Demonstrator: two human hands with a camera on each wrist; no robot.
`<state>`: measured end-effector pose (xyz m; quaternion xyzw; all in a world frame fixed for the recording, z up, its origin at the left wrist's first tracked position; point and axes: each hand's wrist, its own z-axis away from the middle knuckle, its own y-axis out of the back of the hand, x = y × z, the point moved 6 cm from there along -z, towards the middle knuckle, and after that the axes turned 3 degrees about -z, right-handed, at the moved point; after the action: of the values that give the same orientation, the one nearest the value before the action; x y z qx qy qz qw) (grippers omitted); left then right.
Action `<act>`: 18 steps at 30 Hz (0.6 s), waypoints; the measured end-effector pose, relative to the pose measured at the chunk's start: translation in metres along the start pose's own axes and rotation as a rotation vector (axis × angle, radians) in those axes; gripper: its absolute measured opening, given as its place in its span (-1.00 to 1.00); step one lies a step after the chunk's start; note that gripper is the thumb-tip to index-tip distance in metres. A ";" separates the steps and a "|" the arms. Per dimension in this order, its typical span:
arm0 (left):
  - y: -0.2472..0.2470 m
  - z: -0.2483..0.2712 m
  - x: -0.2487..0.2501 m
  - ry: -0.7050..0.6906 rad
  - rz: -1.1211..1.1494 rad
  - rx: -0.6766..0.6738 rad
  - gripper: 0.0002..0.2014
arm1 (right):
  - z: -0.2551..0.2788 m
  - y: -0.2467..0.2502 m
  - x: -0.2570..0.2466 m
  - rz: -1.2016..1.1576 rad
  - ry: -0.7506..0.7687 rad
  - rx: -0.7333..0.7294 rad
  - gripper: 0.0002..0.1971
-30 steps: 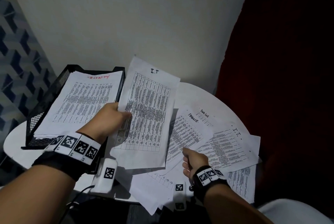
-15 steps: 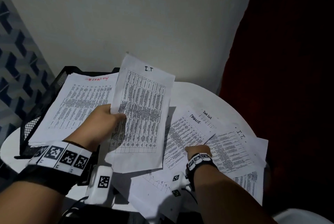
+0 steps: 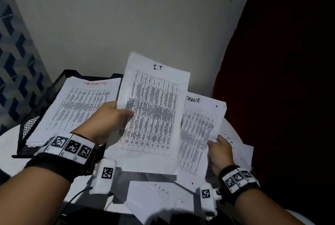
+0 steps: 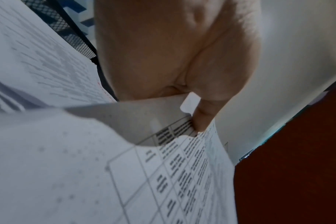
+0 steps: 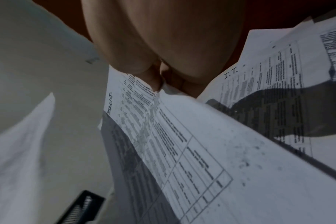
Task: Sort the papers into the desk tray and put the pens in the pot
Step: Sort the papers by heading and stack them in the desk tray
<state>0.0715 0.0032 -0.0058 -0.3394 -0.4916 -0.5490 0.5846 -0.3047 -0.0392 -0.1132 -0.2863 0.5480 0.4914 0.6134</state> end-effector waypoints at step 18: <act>-0.032 0.007 -0.014 -0.080 -0.200 0.015 -0.75 | 0.001 0.062 0.058 -0.030 -0.320 0.120 -0.69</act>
<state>0.0404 0.0090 -0.0212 -0.3059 -0.5500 -0.5870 0.5092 -0.3658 -0.0001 -0.1565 -0.1758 0.4674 0.4878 0.7160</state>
